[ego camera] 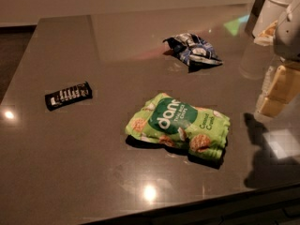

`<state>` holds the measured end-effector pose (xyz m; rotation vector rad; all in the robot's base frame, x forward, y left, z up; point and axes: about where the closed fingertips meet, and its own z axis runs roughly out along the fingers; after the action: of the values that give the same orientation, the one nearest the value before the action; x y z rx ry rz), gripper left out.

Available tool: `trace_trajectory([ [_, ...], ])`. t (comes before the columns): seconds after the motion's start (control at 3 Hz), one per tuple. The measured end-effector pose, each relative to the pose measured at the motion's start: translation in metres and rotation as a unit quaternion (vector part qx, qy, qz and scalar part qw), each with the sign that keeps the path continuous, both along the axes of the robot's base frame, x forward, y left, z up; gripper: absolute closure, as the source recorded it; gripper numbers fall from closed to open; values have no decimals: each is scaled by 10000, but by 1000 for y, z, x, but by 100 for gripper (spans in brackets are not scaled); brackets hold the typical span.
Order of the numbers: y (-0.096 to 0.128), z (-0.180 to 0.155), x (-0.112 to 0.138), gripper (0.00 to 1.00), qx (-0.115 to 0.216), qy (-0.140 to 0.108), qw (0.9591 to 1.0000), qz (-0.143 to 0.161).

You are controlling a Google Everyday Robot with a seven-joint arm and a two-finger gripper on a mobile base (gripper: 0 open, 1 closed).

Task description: Move blue chip bag near rxbar chocolate

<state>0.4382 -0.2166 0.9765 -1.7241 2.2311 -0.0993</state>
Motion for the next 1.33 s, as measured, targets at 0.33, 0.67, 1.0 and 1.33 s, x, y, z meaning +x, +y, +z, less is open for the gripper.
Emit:
trace_trajectory([
  [0.33, 0, 0, 0, 0, 0, -1, 10000, 0],
  [0.67, -2, 3, 20, 0, 82, -148, 9995, -263],
  [1.0, -3, 5, 60, 0, 266, -311, 9959, -802],
  [1.33, -3, 3, 102, 0, 525, -360, 9871, -1469],
])
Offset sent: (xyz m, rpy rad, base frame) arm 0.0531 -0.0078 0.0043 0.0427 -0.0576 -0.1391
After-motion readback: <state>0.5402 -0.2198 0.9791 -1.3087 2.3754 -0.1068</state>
